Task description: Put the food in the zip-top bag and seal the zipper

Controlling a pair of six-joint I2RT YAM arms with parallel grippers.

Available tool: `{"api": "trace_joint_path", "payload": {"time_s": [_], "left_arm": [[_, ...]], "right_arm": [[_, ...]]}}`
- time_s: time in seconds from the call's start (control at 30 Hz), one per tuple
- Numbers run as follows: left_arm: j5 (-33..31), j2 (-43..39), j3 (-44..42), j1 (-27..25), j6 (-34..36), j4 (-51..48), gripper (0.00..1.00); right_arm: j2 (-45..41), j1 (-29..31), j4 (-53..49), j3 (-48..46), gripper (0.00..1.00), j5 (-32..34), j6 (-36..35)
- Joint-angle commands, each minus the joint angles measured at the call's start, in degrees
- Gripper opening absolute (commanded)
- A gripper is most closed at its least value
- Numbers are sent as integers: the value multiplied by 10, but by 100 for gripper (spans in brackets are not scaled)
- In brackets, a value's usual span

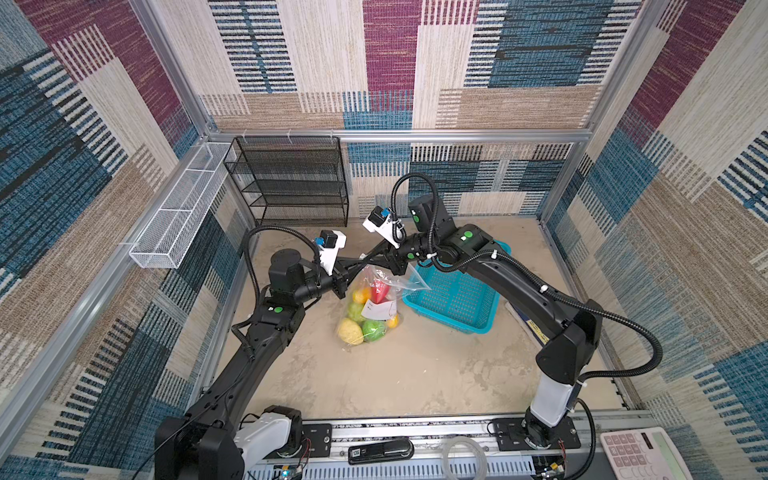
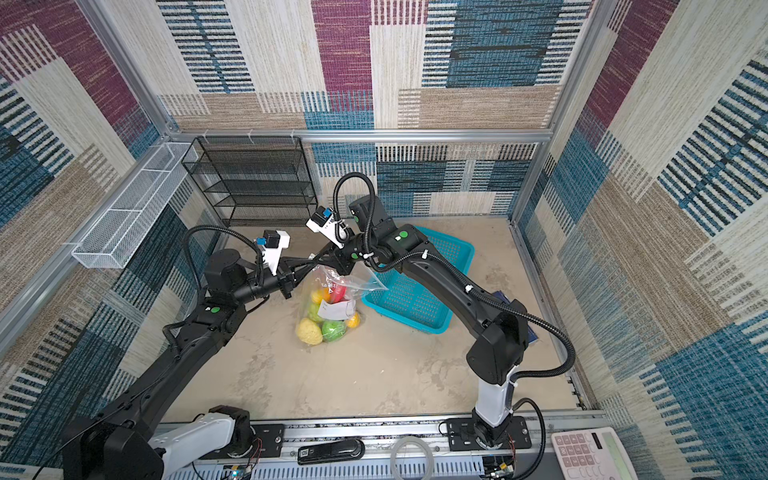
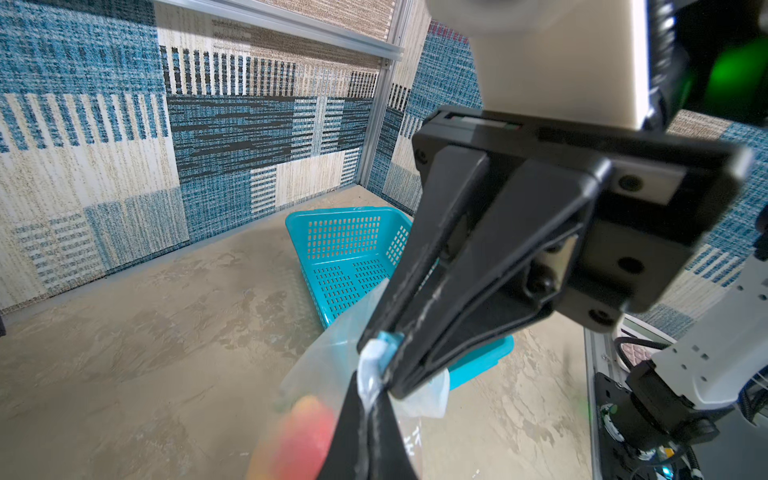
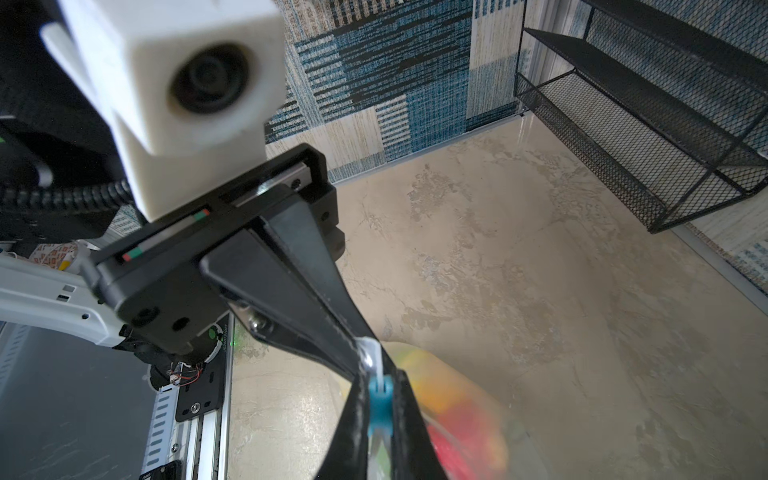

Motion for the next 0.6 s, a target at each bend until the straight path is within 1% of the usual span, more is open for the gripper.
{"api": "trace_joint_path", "payload": {"time_s": [0.0, 0.17, 0.37, 0.57], "left_arm": [[0, -4, 6, 2, -8, 84, 0], [1, -6, 5, 2, -12, 89, 0], [-31, -16, 6, 3, -19, 90, 0], [-71, -24, 16, 7, -31, 80, 0]], "right_arm": [[-4, -4, -70, -11, 9, 68, 4], [-6, -5, -77, -17, 9, 99, 4], [-17, -6, -83, -33, 10, 155, 7], [-26, -7, -77, -51, 10, 157, 11]]}}
